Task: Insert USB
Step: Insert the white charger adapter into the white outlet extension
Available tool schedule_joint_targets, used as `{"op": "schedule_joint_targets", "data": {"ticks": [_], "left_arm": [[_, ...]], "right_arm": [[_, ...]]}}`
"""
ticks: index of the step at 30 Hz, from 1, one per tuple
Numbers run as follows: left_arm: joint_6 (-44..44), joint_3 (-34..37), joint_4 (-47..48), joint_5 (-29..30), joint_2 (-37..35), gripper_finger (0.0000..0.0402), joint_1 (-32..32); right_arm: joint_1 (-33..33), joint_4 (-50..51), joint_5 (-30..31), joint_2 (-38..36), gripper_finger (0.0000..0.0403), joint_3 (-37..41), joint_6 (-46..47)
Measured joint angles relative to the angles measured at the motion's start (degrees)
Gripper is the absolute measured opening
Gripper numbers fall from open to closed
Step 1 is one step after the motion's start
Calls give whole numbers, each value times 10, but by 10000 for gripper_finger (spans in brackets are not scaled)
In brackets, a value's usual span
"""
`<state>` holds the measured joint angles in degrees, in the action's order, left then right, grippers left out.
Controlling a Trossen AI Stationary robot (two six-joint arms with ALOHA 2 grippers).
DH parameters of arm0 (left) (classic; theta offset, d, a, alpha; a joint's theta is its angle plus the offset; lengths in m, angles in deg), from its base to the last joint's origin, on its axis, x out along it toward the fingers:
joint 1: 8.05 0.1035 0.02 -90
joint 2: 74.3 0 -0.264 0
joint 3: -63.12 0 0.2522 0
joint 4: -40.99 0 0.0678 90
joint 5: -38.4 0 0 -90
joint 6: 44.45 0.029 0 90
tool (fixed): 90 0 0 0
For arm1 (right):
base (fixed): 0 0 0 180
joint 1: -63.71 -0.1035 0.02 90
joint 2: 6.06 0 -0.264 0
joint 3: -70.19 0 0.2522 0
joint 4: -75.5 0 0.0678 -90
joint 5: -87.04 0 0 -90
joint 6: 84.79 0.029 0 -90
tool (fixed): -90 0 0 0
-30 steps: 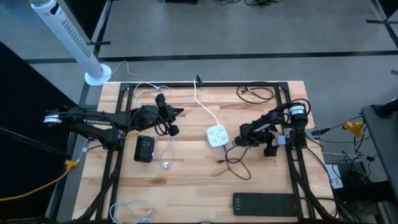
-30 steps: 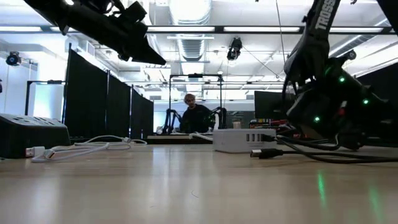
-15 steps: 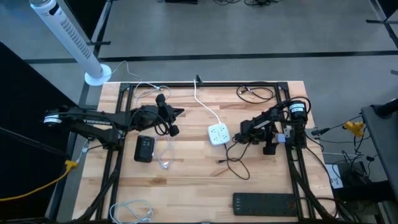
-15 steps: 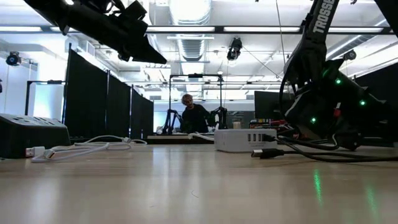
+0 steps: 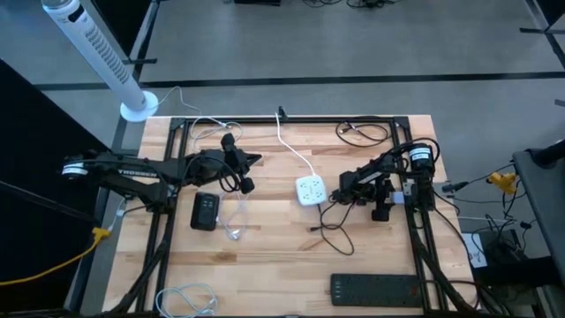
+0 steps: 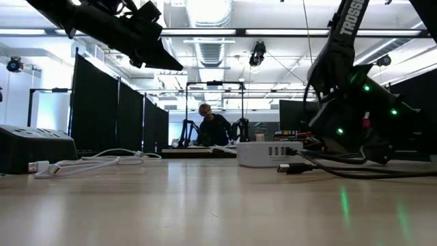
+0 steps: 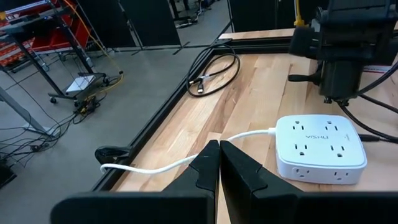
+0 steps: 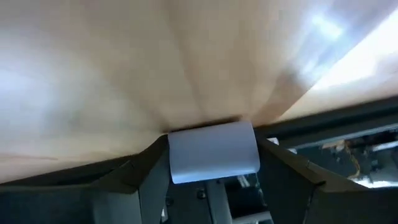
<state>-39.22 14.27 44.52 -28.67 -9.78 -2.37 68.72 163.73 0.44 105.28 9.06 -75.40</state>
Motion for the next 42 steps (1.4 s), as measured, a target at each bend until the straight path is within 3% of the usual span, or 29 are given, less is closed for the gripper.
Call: {"op": "schedule_joint_targets", "data": {"ticks": [19,25,31,38,42], "left_arm": [[-3,0,6,0,0,0,0],[-3,0,15,0,0,0,0],[-3,0,17,0,0,0,0],[-8,0,17,0,0,0,0],[-11,0,17,0,0,0,0]], "right_arm": [[-68,-132,9,-36,197,-213,-50],[-77,-268,10,-84,195,-187,-62],[-76,-267,98,-125,195,-134,3],[-78,-272,101,-182,196,-130,14],[-78,-270,103,-217,277,-124,42]]}}
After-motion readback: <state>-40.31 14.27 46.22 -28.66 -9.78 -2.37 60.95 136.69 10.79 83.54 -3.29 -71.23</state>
